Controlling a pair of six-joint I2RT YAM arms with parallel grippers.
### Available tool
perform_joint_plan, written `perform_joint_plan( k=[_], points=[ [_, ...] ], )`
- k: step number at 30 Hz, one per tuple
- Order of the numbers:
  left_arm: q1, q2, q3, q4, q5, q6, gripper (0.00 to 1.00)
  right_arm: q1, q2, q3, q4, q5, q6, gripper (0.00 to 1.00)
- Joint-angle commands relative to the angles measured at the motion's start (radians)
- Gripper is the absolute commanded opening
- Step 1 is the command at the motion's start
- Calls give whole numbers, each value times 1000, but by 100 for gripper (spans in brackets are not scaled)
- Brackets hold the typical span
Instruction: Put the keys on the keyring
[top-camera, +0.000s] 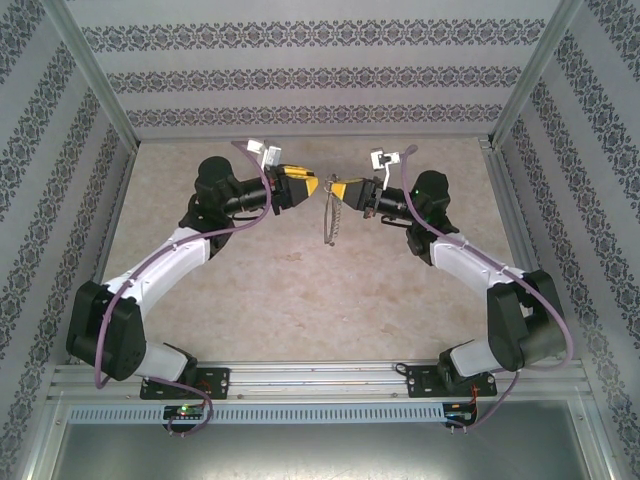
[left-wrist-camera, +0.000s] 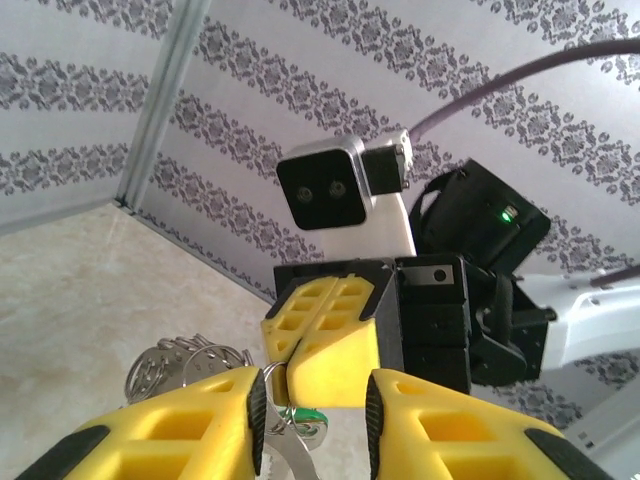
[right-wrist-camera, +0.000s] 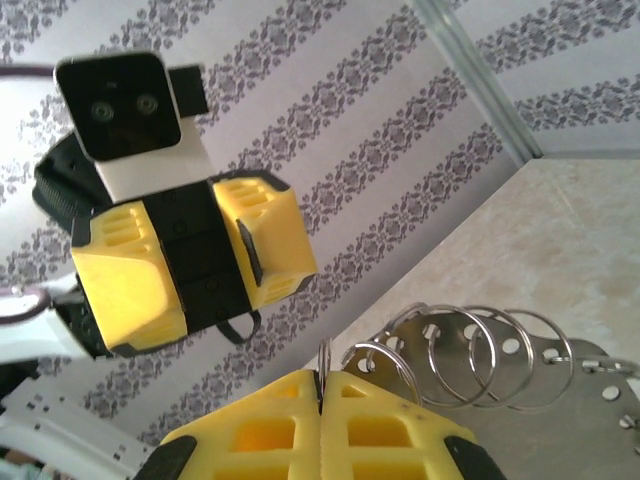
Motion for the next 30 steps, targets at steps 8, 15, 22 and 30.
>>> perform_joint_plan(
  k=[8, 15, 22, 30],
  points=[
    [24, 92, 174, -294, 188, 111, 33, -20, 106, 147, -100, -239, -85, 0],
    [25, 100, 209, -431, 168, 213, 34, -24, 128, 155, -101, -243, -87, 0],
    [25, 132, 233, -488, 159, 245, 35, -27, 122, 153, -98, -238, -87, 0],
    [25, 151, 234, -468, 159, 231, 36, -28, 119, 148, -91, -221, -85, 0]
  ],
)
